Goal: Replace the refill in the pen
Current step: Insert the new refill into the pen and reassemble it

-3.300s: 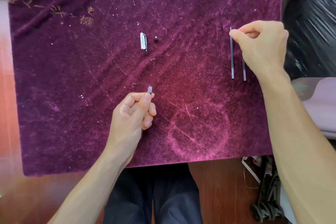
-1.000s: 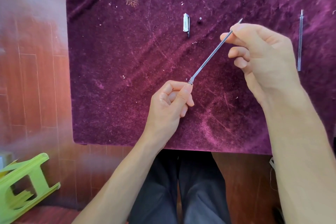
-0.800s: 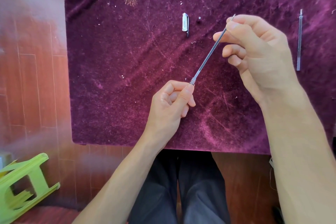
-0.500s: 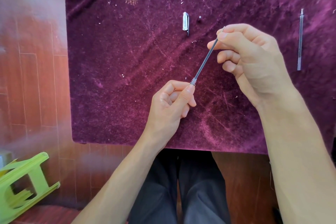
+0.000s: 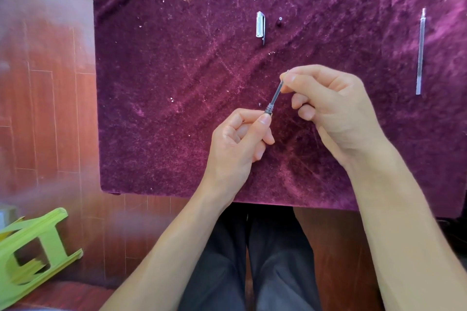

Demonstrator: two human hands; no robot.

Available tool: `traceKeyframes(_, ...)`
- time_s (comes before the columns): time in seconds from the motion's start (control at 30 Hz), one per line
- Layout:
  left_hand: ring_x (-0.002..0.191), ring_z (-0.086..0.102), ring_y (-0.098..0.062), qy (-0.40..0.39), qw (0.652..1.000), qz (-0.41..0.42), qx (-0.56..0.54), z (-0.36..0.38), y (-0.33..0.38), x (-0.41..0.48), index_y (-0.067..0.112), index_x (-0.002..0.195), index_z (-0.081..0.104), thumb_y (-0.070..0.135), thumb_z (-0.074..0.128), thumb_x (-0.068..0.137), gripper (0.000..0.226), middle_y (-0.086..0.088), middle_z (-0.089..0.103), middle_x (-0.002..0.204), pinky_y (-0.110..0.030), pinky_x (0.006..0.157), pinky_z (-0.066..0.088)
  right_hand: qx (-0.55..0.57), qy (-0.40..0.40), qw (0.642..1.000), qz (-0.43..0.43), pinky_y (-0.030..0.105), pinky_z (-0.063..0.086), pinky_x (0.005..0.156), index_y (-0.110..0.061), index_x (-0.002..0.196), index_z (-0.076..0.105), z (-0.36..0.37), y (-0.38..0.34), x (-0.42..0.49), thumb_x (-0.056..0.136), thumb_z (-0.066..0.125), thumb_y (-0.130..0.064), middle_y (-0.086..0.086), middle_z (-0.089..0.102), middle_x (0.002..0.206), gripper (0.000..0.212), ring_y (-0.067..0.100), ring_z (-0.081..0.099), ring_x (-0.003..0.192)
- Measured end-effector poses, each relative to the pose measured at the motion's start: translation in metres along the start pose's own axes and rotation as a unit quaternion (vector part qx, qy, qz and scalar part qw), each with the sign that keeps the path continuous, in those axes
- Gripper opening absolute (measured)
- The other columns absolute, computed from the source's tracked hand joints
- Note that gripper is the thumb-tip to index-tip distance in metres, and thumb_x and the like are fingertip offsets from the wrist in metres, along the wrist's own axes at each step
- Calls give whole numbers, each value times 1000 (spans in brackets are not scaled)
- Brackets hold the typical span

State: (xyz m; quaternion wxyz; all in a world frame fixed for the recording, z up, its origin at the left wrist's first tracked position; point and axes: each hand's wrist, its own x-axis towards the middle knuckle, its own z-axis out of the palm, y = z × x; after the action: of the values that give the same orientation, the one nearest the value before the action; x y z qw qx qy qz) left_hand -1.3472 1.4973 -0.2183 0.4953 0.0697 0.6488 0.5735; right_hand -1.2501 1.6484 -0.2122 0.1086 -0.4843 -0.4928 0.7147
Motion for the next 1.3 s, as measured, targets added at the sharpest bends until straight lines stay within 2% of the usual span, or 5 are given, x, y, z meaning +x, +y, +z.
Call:
traceKeyframes(0.4,52,49,-9,-2,1000,3,-6,-5,-1,-1,16,100,70,23,62,101,10,-4,67,73,-17,50,41,-10,-19,1000,18,23,44,66,-23,94,85,9,21,-12,93,79,-28,-5,76,87,8,1,58,70)
traceKeyframes(0.63,51,49,-9,-4,1000,-1,-9,-8,-4,-3,18,97,70,23,62,101,10,-5,67,74,-15,48,40,-11,-13,1000,18,24,44,67,-24,95,86,13,26,-18,94,78,-28,13,80,100,9,2,58,71)
traceKeyframes(0.93,52,49,-9,1,1000,2,-11,-14,-4,0,18,99,71,28,63,100,13,-5,67,74,-18,51,42,-52,-34,998,12,18,48,67,-31,99,87,10,26,-21,95,79,-29,-13,81,90,9,-2,62,73)
traceKeyframes(1.03,52,48,-10,14,1000,-4,-21,-15,-3,6,15,102,70,30,62,99,18,-5,67,75,-20,52,42,-81,15,996,-29,8,50,64,-26,100,86,7,17,-13,94,81,-24,-17,82,88,8,-9,66,71)
traceKeyframes(1.3,51,46,-9,24,999,-12,-43,-15,-3,15,14,104,70,29,62,99,18,-5,66,74,-22,51,41,-247,159,940,-175,9,48,68,-31,99,83,11,-14,40,93,76,-30,-12,76,82,8,-4,60,61)
